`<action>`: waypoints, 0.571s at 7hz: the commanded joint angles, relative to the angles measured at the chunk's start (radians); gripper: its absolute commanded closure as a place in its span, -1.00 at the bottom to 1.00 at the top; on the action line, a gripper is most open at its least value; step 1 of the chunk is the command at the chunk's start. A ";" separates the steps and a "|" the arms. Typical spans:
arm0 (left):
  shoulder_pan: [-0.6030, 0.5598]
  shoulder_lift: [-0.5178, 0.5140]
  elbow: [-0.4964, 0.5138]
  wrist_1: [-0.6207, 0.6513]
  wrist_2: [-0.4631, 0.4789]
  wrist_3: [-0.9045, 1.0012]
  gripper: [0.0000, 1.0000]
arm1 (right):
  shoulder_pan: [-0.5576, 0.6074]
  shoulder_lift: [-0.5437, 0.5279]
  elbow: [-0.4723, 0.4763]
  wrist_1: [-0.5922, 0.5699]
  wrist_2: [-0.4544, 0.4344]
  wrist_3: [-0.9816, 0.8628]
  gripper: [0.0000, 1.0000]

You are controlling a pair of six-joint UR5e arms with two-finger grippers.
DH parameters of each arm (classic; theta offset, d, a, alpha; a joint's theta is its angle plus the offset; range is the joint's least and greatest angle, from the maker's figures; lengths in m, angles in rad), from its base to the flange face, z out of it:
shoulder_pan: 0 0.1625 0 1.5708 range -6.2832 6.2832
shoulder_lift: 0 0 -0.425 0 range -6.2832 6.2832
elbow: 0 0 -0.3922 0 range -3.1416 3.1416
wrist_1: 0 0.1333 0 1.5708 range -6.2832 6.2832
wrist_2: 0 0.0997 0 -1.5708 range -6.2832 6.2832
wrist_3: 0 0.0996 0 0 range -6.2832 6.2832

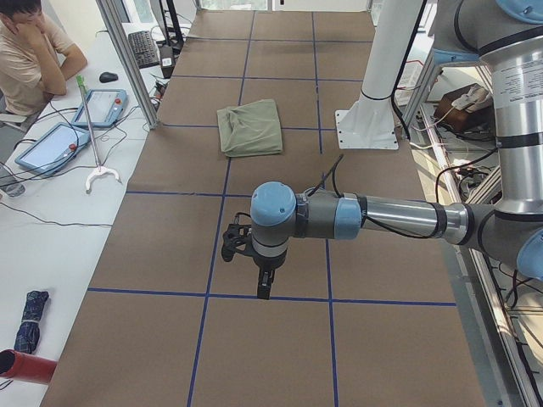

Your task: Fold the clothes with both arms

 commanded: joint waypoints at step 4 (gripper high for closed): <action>0.001 0.005 0.004 -0.020 -0.001 -0.001 -1.00 | -0.001 0.001 -0.002 0.000 0.001 0.000 -1.00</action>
